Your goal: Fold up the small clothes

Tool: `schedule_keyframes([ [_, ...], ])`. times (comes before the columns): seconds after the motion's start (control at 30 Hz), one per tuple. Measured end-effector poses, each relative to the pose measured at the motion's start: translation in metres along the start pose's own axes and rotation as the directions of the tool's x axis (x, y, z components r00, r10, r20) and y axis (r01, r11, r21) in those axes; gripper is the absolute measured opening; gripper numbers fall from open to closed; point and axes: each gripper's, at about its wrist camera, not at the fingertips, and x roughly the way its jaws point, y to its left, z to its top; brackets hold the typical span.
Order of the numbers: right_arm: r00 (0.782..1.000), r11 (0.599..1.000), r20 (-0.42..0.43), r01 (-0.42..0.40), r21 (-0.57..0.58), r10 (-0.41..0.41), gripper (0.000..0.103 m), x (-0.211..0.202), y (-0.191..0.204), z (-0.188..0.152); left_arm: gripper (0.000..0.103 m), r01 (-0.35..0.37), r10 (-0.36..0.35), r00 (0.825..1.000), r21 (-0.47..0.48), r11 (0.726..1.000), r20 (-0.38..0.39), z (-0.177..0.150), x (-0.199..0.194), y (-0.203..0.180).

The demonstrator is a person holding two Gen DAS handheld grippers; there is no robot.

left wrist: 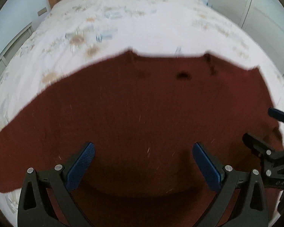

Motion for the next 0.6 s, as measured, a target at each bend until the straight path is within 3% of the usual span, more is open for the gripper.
schedule_keyframes([
  [0.07,0.999,1.0,-0.025,0.021,0.003,-0.021,0.103,0.01,-0.009,-0.011,0.102,-0.009,0.009,1.0,0.0,1.0,-0.03,-0.01,0.01,0.005],
  [0.17,1.0,0.999,-0.014,0.013,0.051,-0.012,0.103,0.012,-0.032,-0.018,0.102,-0.014,0.014,1.0,0.029,0.999,0.001,-0.021,0.009,0.018],
  [0.27,0.998,0.995,-0.014,0.065,0.077,-0.064,0.103,0.008,-0.058,-0.021,0.102,-0.035,0.034,0.999,0.06,0.998,0.016,-0.028,0.007,0.027],
  [0.37,0.998,0.992,-0.019,0.06,0.111,-0.058,0.103,0.006,-0.078,-0.024,0.102,-0.038,0.037,0.999,0.029,0.999,0.013,-0.032,0.007,0.041],
  [0.6,0.997,0.99,-0.017,0.072,0.117,-0.071,0.103,0.013,-0.083,-0.03,0.102,-0.046,0.046,0.999,-0.002,0.999,0.017,-0.036,0.011,0.041],
])
